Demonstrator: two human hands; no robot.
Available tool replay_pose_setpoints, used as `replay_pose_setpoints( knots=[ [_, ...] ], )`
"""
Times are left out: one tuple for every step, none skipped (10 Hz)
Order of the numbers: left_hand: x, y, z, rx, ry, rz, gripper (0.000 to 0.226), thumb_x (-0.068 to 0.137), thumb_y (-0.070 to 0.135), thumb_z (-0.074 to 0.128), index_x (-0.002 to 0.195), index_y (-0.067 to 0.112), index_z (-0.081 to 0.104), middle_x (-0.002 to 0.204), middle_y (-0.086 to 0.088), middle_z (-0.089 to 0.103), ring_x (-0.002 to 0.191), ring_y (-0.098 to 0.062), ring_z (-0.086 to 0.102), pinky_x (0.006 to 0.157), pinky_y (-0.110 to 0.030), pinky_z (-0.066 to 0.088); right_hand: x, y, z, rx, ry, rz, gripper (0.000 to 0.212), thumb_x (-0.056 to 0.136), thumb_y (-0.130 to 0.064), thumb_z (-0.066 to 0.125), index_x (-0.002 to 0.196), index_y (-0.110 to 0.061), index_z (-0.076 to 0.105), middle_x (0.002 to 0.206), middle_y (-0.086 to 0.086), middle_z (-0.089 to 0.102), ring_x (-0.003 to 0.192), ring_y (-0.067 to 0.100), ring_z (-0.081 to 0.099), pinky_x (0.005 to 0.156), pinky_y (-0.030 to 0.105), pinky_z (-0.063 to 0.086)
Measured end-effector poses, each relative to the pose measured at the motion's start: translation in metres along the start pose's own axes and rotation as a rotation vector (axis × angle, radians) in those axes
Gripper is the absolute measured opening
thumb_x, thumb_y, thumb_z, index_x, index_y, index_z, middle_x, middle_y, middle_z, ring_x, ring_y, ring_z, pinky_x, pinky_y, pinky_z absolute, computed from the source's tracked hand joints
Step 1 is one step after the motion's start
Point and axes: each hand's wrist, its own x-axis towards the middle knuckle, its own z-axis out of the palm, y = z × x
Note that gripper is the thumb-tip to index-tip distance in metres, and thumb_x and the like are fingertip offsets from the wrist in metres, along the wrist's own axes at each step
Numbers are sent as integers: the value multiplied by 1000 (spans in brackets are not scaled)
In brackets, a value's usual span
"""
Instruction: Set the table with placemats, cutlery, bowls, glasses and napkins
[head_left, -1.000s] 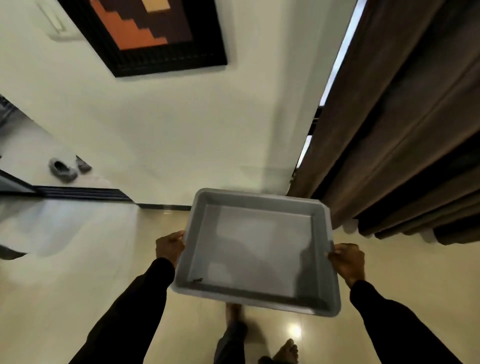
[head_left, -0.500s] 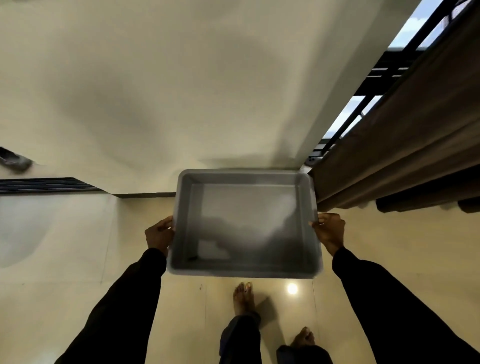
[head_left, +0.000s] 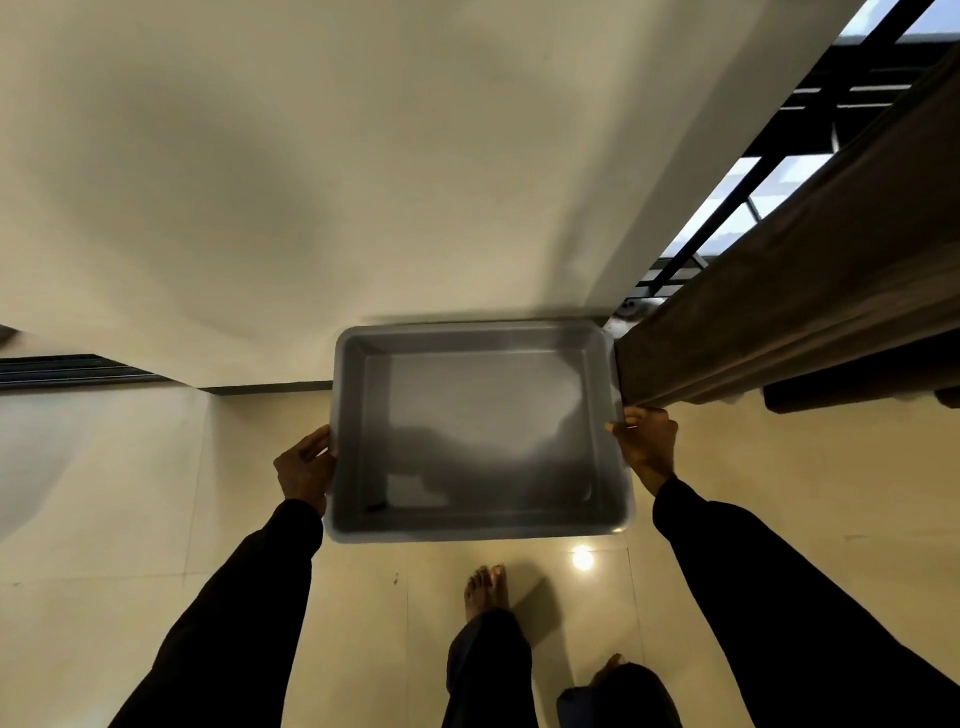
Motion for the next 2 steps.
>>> replay_pose_setpoints(
  knots=[
    [-6,8,3,-12,66,0,49,89,10,78,136,8,65,133,-12,69,122,-32,65,108,-54,49,0,-1,-5,-71,-7,-44,18,86,-17,78,81,1,75,84,18,75,84,39,68,70,26,31],
    [-28,20,3,34,129,29,48,88,14,81,134,9,66,131,-12,69,120,-32,66,108,-50,49,-16,-11,-23,-50,-3,-28,24,93,-18,72,89,6,72,91,23,74,90,40,66,72,26,30]
  ],
)
